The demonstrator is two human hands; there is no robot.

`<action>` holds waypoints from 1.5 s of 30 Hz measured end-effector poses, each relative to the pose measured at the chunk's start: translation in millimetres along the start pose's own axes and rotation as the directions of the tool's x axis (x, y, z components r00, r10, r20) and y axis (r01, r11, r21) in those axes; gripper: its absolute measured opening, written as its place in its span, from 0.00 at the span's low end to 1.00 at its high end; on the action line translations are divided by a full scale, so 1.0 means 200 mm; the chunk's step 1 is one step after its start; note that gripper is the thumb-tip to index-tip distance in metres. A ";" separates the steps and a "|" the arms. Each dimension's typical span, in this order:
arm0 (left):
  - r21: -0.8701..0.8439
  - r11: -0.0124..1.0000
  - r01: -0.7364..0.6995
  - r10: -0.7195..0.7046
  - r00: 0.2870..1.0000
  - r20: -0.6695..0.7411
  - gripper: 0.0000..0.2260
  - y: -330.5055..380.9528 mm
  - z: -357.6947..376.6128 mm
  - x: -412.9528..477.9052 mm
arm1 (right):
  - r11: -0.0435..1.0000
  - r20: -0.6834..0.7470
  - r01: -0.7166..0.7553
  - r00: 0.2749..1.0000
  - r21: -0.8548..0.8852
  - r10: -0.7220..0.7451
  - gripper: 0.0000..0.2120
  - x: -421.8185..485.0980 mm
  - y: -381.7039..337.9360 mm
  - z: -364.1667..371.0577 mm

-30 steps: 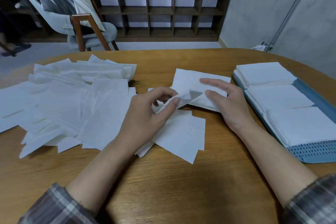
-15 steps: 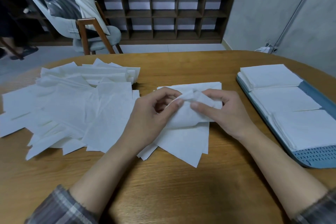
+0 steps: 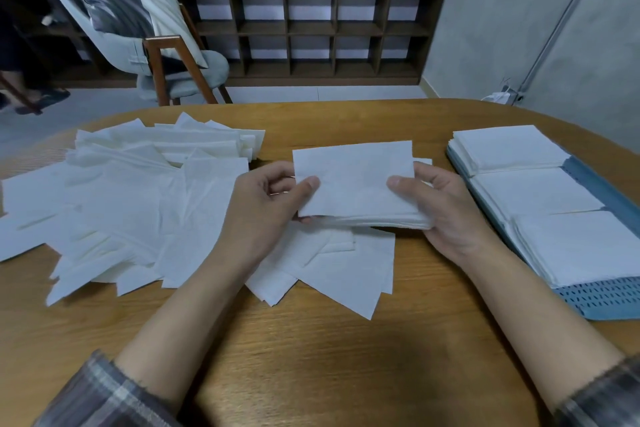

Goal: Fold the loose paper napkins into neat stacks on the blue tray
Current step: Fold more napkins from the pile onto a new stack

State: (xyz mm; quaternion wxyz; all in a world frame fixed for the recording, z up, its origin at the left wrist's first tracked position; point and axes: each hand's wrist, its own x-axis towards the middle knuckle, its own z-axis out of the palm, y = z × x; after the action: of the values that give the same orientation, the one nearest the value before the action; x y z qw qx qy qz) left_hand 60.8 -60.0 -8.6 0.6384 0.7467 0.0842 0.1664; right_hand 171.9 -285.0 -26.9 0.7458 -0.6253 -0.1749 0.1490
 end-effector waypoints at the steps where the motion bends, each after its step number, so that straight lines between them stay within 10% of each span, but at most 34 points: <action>1: 0.023 1.000 0.000 0.000 1.000 -0.013 0.05 0.00 0.00 0.00 | 1.000 0.029 -0.017 0.999 0.000 0.017 0.16 0.00 0.00 0.01; 16: -0.090 0.963 0.255 -0.255 0.967 0.009 0.23 0.02 0.06 -0.02 | 0.998 0.105 -0.043 0.993 -0.052 0.048 0.24 -0.01 0.00 0.04; 33: 0.239 0.971 0.005 0.029 0.990 -0.141 0.04 -0.04 0.06 0.00 | 0.988 0.034 0.100 0.995 -0.114 -0.097 0.36 -0.02 0.00 0.05; 38: -0.110 0.987 0.120 -0.106 0.986 0.127 0.23 -0.03 0.05 0.00 | 0.994 0.078 0.092 0.993 -0.062 -0.087 0.37 -0.03 -0.01 0.06; 41: 0.149 0.989 0.002 -0.017 0.995 0.102 0.25 -0.05 0.07 -0.01 | 0.961 0.088 0.099 0.993 -0.258 -0.078 0.37 -0.03 0.01 0.07; 45: 0.139 0.988 -0.064 0.068 0.997 -0.026 0.26 -0.08 0.05 0.01 | 0.998 0.226 0.053 0.973 -0.027 -0.046 0.27 -0.04 -0.02 0.05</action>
State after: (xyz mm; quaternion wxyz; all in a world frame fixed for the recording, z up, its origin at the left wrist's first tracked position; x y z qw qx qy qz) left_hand 66.8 -66.3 -24.6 0.5780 0.7889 0.0806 0.1925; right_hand 160.5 -279.5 -22.5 0.7142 -0.6122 -0.2761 0.1974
